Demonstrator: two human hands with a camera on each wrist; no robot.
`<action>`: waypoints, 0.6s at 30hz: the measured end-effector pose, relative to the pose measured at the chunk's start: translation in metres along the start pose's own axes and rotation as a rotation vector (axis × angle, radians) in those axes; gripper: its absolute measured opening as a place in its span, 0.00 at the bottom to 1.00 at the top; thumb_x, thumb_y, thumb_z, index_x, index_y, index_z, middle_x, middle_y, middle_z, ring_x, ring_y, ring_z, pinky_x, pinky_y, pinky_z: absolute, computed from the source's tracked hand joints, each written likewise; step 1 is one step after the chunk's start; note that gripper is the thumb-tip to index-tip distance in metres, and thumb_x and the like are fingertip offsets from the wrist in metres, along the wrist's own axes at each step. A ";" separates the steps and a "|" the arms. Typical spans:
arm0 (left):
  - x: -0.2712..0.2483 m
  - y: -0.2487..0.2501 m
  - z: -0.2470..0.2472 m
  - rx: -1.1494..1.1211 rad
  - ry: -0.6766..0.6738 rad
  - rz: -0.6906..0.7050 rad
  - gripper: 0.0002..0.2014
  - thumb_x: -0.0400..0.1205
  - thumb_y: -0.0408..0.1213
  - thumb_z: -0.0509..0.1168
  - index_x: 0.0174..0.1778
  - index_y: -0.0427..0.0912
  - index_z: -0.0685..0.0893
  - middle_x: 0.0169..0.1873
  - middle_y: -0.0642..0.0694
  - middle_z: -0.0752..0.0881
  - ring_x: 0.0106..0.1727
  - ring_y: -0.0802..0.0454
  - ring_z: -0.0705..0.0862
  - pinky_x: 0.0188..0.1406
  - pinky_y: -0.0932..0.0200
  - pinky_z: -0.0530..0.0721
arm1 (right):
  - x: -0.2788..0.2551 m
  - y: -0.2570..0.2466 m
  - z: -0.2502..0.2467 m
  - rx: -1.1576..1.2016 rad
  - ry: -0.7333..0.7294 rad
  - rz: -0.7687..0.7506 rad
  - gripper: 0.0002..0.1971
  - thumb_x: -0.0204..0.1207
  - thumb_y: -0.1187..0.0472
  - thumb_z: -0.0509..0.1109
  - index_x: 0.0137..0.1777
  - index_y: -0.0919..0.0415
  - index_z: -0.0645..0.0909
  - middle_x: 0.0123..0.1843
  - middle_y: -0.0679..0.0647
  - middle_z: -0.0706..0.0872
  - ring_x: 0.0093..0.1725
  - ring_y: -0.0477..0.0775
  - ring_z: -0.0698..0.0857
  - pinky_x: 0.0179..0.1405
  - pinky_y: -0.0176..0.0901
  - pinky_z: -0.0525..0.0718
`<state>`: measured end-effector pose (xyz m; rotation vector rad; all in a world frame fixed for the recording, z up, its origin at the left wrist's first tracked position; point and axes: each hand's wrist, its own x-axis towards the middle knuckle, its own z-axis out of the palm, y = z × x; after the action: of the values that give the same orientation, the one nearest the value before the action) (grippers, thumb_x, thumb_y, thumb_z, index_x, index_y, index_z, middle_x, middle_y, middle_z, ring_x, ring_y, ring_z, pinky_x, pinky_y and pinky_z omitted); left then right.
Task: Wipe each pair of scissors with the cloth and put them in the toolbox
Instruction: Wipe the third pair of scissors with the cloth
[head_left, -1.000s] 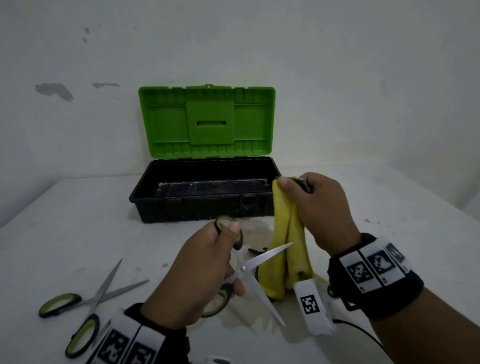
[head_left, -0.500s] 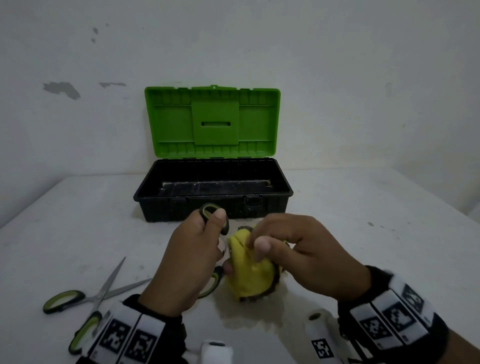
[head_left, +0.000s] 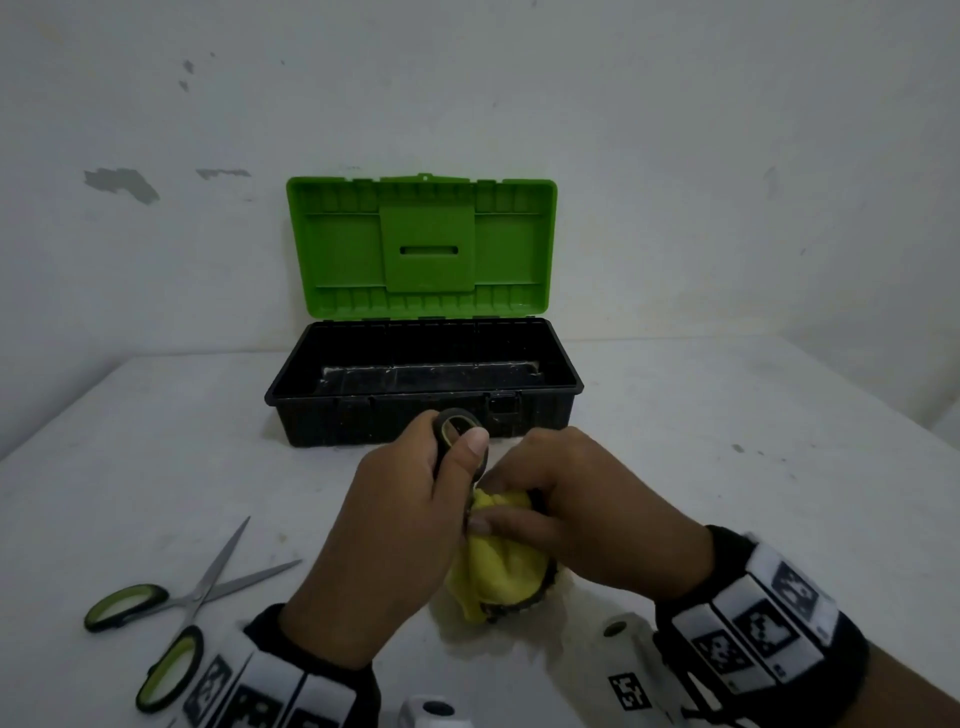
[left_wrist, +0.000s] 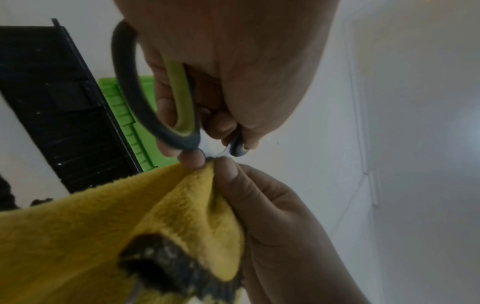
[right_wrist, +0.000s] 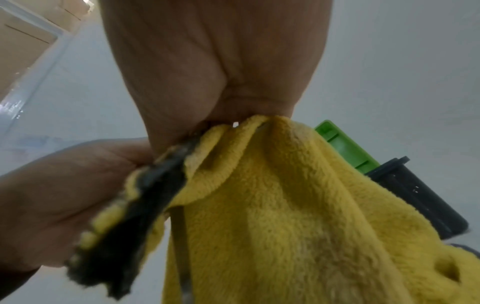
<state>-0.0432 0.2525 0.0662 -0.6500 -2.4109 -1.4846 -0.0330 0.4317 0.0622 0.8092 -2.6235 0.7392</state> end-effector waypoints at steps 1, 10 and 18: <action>0.000 0.000 -0.001 0.019 0.009 0.022 0.19 0.79 0.59 0.52 0.39 0.49 0.79 0.22 0.46 0.82 0.25 0.55 0.83 0.26 0.66 0.79 | 0.001 -0.001 0.000 -0.009 -0.006 -0.013 0.14 0.77 0.40 0.71 0.49 0.48 0.91 0.41 0.39 0.89 0.41 0.41 0.81 0.44 0.52 0.83; -0.005 0.009 -0.009 -0.055 0.042 0.002 0.15 0.80 0.54 0.55 0.39 0.46 0.79 0.21 0.44 0.80 0.24 0.54 0.86 0.18 0.75 0.75 | -0.002 0.002 -0.033 -0.056 -0.183 0.083 0.12 0.80 0.40 0.68 0.53 0.43 0.89 0.43 0.44 0.89 0.51 0.44 0.80 0.67 0.50 0.63; -0.006 0.006 -0.001 0.001 0.020 0.046 0.17 0.79 0.60 0.52 0.40 0.53 0.77 0.22 0.50 0.81 0.24 0.54 0.85 0.22 0.61 0.81 | 0.003 -0.009 -0.018 -0.048 -0.157 0.044 0.10 0.81 0.44 0.71 0.50 0.48 0.90 0.37 0.42 0.83 0.46 0.46 0.76 0.62 0.48 0.64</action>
<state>-0.0354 0.2521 0.0692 -0.6831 -2.3654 -1.4649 -0.0279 0.4344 0.0821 0.8296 -2.7951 0.6457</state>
